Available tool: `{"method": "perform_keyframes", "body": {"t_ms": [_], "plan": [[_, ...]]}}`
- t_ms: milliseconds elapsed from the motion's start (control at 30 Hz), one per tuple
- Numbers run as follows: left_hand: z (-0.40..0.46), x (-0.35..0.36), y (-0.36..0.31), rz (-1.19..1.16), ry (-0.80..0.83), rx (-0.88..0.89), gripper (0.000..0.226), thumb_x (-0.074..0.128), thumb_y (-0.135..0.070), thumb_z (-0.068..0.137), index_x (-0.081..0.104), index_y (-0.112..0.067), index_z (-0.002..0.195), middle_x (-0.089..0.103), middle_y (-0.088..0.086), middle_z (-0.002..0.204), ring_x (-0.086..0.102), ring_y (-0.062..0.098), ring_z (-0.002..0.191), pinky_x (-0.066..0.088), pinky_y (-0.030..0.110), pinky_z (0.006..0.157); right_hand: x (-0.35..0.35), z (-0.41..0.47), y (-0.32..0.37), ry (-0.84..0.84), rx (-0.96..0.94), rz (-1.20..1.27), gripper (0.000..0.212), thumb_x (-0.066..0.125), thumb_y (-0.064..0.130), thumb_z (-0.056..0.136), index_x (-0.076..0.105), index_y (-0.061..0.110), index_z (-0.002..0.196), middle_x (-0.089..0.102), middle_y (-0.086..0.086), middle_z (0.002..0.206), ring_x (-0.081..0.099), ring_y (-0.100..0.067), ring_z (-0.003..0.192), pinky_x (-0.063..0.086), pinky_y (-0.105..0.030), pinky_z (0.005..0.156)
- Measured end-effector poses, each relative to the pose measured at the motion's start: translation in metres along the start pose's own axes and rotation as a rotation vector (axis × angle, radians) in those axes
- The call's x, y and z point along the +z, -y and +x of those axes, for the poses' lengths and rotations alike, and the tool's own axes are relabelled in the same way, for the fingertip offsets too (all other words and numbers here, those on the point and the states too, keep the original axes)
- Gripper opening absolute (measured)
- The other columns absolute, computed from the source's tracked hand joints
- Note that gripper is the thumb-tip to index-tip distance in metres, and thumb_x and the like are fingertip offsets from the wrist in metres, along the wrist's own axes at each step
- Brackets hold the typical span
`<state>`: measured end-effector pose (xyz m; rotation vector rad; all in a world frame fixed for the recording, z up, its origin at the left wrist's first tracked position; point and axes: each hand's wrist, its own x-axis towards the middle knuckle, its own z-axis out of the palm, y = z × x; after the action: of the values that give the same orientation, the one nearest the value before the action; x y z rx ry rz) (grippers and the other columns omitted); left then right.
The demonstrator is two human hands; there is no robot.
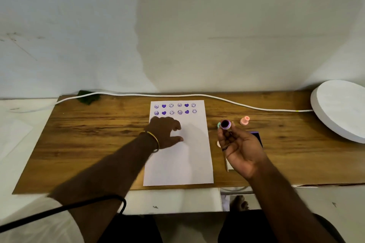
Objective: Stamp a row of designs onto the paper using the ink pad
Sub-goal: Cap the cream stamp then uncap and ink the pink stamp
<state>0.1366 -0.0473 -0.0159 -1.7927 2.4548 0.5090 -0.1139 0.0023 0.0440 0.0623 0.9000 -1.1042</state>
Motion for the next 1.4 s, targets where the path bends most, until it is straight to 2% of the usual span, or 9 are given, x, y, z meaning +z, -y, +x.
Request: {"method": "perform_keyframes", "body": {"t_ms": [133,233,367,500,733,1033,1133,1233,1400], "plan": [[0.000,0.012,-0.048,-0.153,0.041,0.070,0.049,0.064,-0.053,0.084,0.058,-0.024,0.123,0.063,-0.004,0.117,0.060,0.016,0.102,0.047,0.030,0.090,-0.025,0.001,0.019,-0.023,-0.044,0.063,0.021,0.062,0.011,0.092,0.067,-0.001,0.108,0.073,-0.016,0.094,0.070,-0.020,0.083,0.060,-0.028,0.076],[0.009,0.018,-0.074,-0.147,0.076,0.086,0.053,0.062,-0.053,0.085,0.054,-0.025,0.130,0.060,-0.003,0.123,0.058,0.017,0.107,0.048,0.031,0.092,-0.031,0.006,0.028,-0.032,-0.072,0.082,0.019,0.061,0.011,0.093,0.066,0.000,0.108,0.074,-0.014,0.088,0.072,-0.019,0.079,0.060,-0.027,0.073],[0.025,0.025,-0.099,-0.141,0.074,0.096,0.058,0.062,-0.052,0.086,0.049,-0.022,0.135,0.056,0.001,0.133,0.058,0.021,0.112,0.048,0.033,0.091,-0.033,0.015,0.036,-0.020,-0.087,0.080,0.022,0.066,0.011,0.088,0.066,0.000,0.108,0.073,-0.014,0.090,0.072,-0.019,0.079,0.060,-0.027,0.074],[0.036,0.031,-0.112,-0.093,0.073,0.183,0.055,0.059,-0.050,0.088,0.048,-0.024,0.135,0.050,0.001,0.142,0.051,0.023,0.123,0.046,0.037,0.100,-0.036,0.023,0.045,-0.023,-0.102,0.092,0.029,0.067,0.014,0.089,0.064,-0.002,0.112,0.073,-0.015,0.091,0.072,-0.021,0.079,0.059,-0.027,0.069],[0.044,0.033,-0.116,-0.073,0.085,0.242,0.044,0.061,-0.045,0.088,0.055,-0.023,0.125,0.054,0.004,0.132,0.053,0.024,0.115,0.047,0.036,0.094,-0.035,0.033,0.054,-0.031,-0.112,0.104,0.034,0.069,0.016,0.087,0.063,-0.001,0.116,0.072,-0.015,0.092,0.071,-0.021,0.080,0.059,-0.027,0.072],[0.048,0.031,-0.119,-0.065,0.099,0.254,0.033,0.055,-0.042,0.092,0.060,-0.019,0.116,0.061,0.002,0.116,0.057,0.020,0.103,0.050,0.035,0.088,-0.033,0.034,0.054,-0.033,-0.103,0.111,0.031,0.068,0.016,0.089,0.063,-0.001,0.114,0.073,-0.015,0.089,0.072,-0.021,0.081,0.059,-0.028,0.071],[0.048,0.027,-0.121,-0.177,0.013,0.231,0.034,0.058,-0.042,0.091,0.062,-0.014,0.110,0.066,0.005,0.102,0.061,0.021,0.089,0.051,0.033,0.078,-0.035,0.036,0.054,-0.046,-0.121,-0.037,0.027,0.065,0.019,0.092,0.065,0.000,0.111,0.073,-0.013,0.089,0.071,-0.020,0.082,0.060,-0.028,0.073],[0.047,0.018,-0.124,-0.432,-0.141,0.153,0.033,0.072,-0.035,0.082,0.067,-0.015,0.108,0.070,0.002,0.096,0.060,0.011,0.079,0.049,0.019,0.069,-0.036,0.040,0.050,-0.140,-0.140,-0.326,0.024,0.060,0.019,0.095,0.065,0.003,0.111,0.074,-0.014,0.095,0.070,-0.020,0.083,0.057,-0.030,0.077],[0.051,0.006,-0.133,-0.595,-0.280,0.065,0.030,0.082,-0.034,0.071,0.073,-0.017,0.094,0.069,-0.006,0.077,0.063,0.006,0.068,0.051,0.017,0.061,-0.035,0.043,0.044,-0.185,-0.125,-0.415,0.020,0.062,0.012,0.092,0.066,0.003,0.110,0.072,-0.019,0.105,0.070,-0.022,0.089,0.057,-0.031,0.079]]}}
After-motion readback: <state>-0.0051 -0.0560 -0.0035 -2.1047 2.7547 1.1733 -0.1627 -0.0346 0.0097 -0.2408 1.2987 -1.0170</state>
